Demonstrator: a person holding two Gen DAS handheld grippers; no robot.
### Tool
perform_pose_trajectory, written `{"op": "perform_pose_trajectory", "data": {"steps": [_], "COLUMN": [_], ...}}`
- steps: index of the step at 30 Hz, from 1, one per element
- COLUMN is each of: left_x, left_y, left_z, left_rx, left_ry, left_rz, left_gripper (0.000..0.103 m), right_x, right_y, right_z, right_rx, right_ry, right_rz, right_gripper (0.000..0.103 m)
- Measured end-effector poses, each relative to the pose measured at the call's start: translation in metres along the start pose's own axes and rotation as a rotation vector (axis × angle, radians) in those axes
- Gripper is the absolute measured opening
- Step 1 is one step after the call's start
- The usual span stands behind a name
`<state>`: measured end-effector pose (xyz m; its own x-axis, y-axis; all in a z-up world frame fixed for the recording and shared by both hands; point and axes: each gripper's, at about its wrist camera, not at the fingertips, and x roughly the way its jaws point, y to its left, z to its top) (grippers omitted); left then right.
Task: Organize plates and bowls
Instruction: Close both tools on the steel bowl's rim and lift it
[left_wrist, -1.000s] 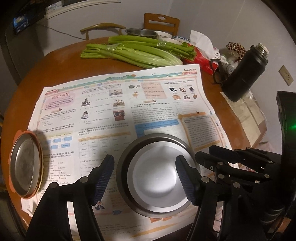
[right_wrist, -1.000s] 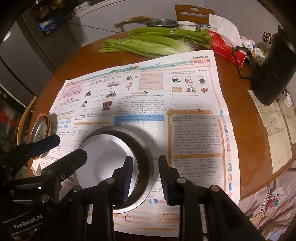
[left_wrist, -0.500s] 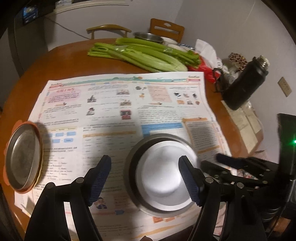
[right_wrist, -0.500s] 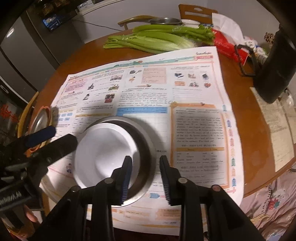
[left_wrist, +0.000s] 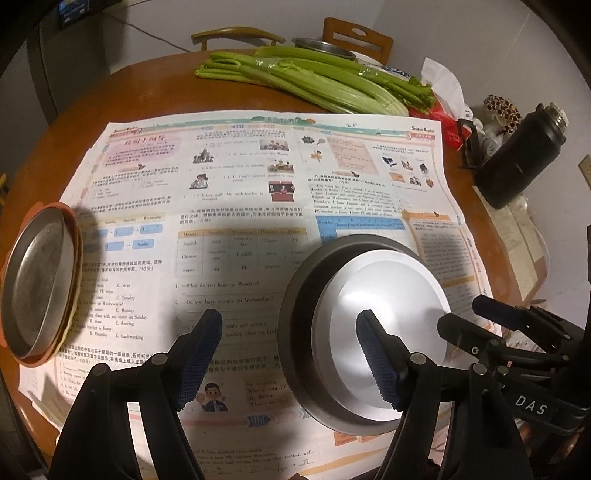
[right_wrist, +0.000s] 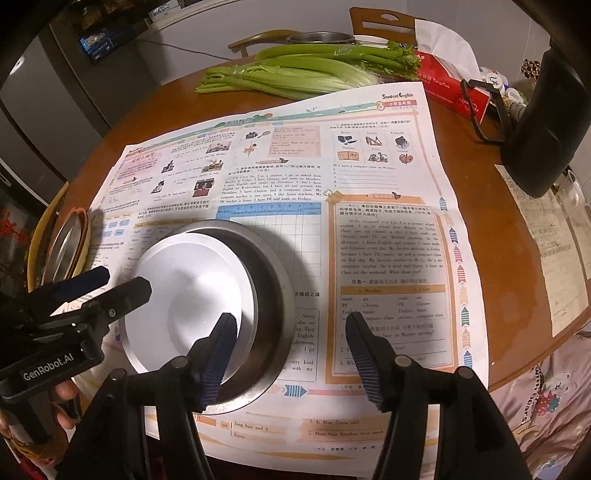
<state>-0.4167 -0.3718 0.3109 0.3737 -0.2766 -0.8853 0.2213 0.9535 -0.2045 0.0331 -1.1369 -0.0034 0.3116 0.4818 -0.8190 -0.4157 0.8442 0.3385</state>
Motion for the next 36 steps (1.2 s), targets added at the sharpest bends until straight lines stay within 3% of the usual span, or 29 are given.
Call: {"op": "perform_pose_trajectory", "data": {"steps": [7, 18, 28, 31, 33, 36], "left_x": [0.011, 0.03, 0.037, 0.037, 0.041, 0.043], "left_y": [-0.003, 0.0, 0.002, 0.001, 0.0, -0.001], "left_z": [-0.001, -0.001, 0.002, 0.001, 0.001, 0.001], "left_rx": [0.003, -0.019, -0.051, -0.054, -0.063, -0.074], "left_ry": [0.031, 0.082, 0.084, 0.088, 0.108, 0.122], "left_rz": [-0.019, -0.051, -0.069, -0.054, -0.052, -0.077], "left_gripper": [0.076, 0.076, 0.075, 0.067, 0.051, 0.039], "right_x": [0.009, 0.03, 0.037, 0.039, 0.042, 0.042], "right_y": [0.001, 0.001, 0.001, 0.002, 0.005, 0.004], "right_z": [0.003, 0.006, 0.005, 0.004, 0.004, 0.005], "right_rx": [-0.008, 0.029, 0.047, 0.051, 0.045, 0.059], "right_ry": [0.024, 0.089, 0.106, 0.113, 0.13, 0.125], "right_rz": [0.007, 0.09, 0.137, 0.175, 0.19, 0.19], "right_gripper": [0.061, 0.061, 0.061, 0.055, 0.046, 0.04]}}
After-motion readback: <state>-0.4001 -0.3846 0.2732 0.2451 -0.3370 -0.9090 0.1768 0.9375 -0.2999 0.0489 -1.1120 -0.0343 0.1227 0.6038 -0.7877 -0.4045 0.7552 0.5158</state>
